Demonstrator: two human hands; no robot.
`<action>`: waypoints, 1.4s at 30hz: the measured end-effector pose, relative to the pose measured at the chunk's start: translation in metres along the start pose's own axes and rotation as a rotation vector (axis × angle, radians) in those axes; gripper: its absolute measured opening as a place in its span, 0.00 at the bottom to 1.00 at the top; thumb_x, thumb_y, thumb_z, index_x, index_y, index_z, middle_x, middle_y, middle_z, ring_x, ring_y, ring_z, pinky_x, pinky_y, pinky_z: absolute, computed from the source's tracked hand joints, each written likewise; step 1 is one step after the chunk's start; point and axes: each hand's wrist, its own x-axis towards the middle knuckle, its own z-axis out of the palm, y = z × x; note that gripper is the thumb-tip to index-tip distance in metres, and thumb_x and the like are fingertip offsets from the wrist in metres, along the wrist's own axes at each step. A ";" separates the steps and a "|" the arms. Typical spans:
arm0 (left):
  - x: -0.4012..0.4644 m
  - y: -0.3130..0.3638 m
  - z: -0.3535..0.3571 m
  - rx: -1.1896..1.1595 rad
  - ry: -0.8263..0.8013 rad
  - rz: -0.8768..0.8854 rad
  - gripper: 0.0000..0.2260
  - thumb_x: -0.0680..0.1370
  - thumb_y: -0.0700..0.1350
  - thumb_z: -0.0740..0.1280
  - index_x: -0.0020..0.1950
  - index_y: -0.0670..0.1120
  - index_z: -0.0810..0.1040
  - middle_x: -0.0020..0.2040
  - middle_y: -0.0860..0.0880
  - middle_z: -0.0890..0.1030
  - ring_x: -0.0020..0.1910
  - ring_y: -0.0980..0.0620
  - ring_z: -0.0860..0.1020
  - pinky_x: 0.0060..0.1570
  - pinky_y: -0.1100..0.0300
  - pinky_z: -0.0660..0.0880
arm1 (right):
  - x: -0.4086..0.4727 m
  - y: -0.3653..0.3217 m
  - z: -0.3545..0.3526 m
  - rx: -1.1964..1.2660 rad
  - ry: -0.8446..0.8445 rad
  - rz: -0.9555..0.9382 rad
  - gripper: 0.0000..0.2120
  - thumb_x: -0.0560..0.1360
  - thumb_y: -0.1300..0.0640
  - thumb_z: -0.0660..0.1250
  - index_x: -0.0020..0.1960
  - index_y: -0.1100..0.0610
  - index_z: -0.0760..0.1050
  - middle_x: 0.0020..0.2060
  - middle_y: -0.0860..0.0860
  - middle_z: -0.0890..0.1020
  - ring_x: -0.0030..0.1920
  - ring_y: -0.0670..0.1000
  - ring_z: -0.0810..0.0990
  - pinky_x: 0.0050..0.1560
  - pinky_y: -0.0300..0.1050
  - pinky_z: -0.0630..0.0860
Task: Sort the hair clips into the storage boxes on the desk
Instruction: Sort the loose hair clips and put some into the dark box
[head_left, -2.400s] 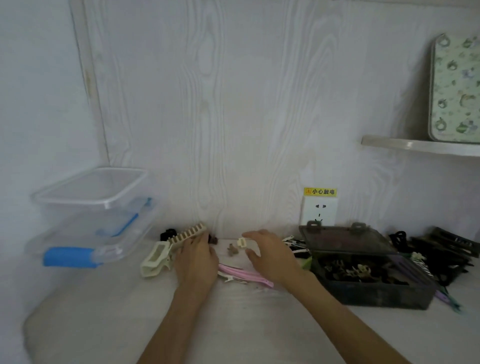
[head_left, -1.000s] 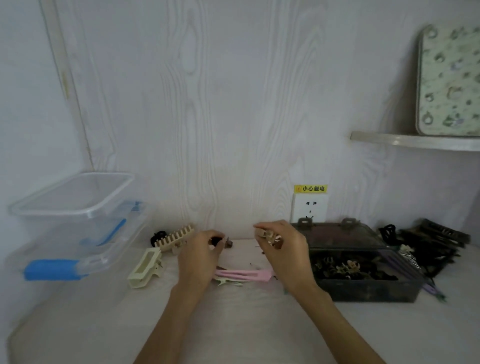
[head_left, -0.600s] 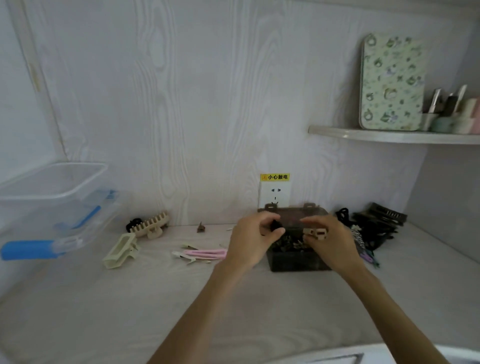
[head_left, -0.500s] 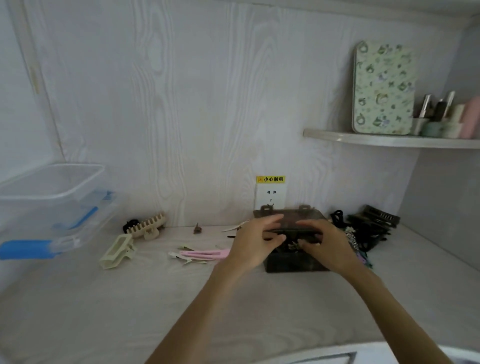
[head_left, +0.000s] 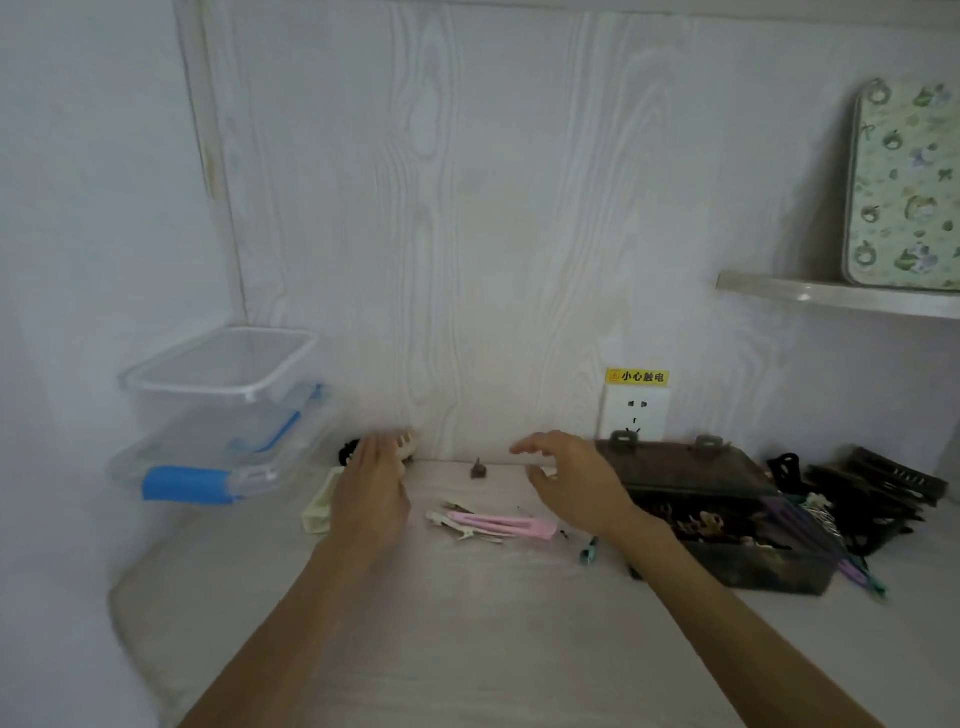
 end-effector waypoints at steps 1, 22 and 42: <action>0.004 -0.007 0.000 0.046 -0.025 0.000 0.25 0.77 0.38 0.59 0.73 0.38 0.57 0.73 0.40 0.62 0.73 0.43 0.60 0.71 0.55 0.58 | 0.013 -0.005 0.014 -0.031 -0.086 0.001 0.17 0.78 0.59 0.58 0.66 0.51 0.70 0.65 0.51 0.73 0.65 0.51 0.70 0.66 0.44 0.65; 0.016 -0.008 -0.008 -0.257 -0.048 0.092 0.17 0.81 0.47 0.58 0.70 0.48 0.69 0.66 0.49 0.76 0.64 0.51 0.73 0.62 0.58 0.69 | 0.077 -0.021 0.054 -0.086 -0.059 0.007 0.14 0.77 0.55 0.62 0.61 0.53 0.76 0.55 0.51 0.81 0.54 0.50 0.79 0.51 0.39 0.70; 0.061 -0.012 -0.021 0.454 -0.230 -0.111 0.12 0.79 0.39 0.61 0.62 0.40 0.73 0.63 0.44 0.76 0.63 0.47 0.75 0.60 0.58 0.71 | 0.126 -0.064 0.130 -0.125 -0.456 -0.086 0.20 0.75 0.65 0.60 0.65 0.55 0.71 0.63 0.58 0.76 0.62 0.58 0.75 0.56 0.45 0.70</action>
